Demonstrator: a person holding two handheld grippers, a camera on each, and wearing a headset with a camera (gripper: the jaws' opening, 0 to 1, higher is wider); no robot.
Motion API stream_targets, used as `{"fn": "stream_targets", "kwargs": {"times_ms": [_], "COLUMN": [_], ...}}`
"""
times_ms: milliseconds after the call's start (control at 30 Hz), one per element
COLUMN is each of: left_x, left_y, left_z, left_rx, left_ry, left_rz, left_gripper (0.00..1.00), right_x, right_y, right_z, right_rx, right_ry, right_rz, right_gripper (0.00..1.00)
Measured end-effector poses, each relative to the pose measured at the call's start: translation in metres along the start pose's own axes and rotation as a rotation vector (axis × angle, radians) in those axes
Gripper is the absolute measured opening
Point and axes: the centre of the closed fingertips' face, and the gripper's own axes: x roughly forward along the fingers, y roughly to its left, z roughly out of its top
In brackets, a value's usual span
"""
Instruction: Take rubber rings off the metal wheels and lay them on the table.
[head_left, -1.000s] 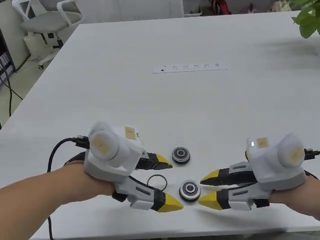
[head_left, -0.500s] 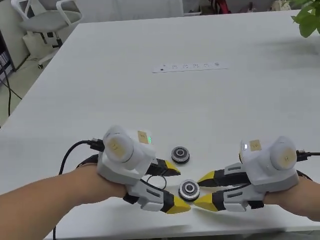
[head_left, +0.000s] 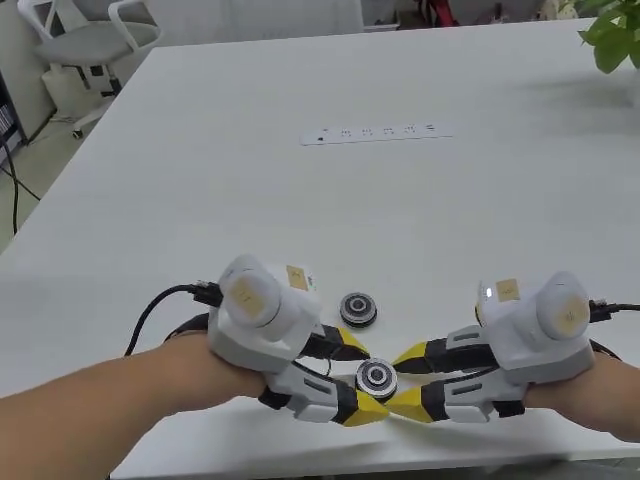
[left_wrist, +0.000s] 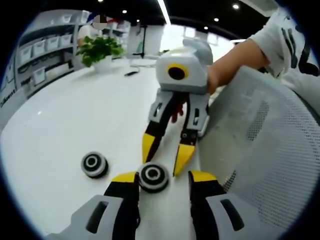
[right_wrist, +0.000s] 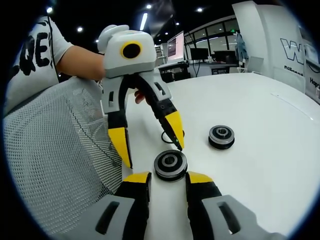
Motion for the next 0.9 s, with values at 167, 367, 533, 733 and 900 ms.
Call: {"fn": "stream_targets", "kwargs": {"times_ms": [167, 367, 533, 733, 900], "left_x": [0.001, 0.004, 0.006, 0.005, 0.005], "left_y": [0.001, 0.003, 0.006, 0.011, 0.011], "left_z": [0.0, 0.0, 0.0, 0.0, -0.001], "left_rx": [-0.025, -0.045, -0.048, -0.024, 0.021], "left_ry": [-0.007, -0.011, -0.015, -0.012, -0.007], "left_rz": [0.001, 0.006, 0.023, 0.053, 0.062], "left_gripper": [0.38, 0.33, 0.28, 0.2, 0.19], "right_x": [0.0, 0.0, 0.0, 0.001, 0.001], "right_y": [0.0, 0.0, 0.0, -0.001, -0.001], "right_z": [0.0, -0.001, -0.002, -0.001, -0.001], "right_rx": [0.003, 0.006, 0.009, 0.01, 0.013], "right_ry": [0.001, 0.001, 0.001, 0.0, -0.004], "right_rz": [-0.001, -0.001, 0.0, -0.001, -0.002], "right_gripper": [0.25, 0.25, 0.25, 0.25, 0.25]}}
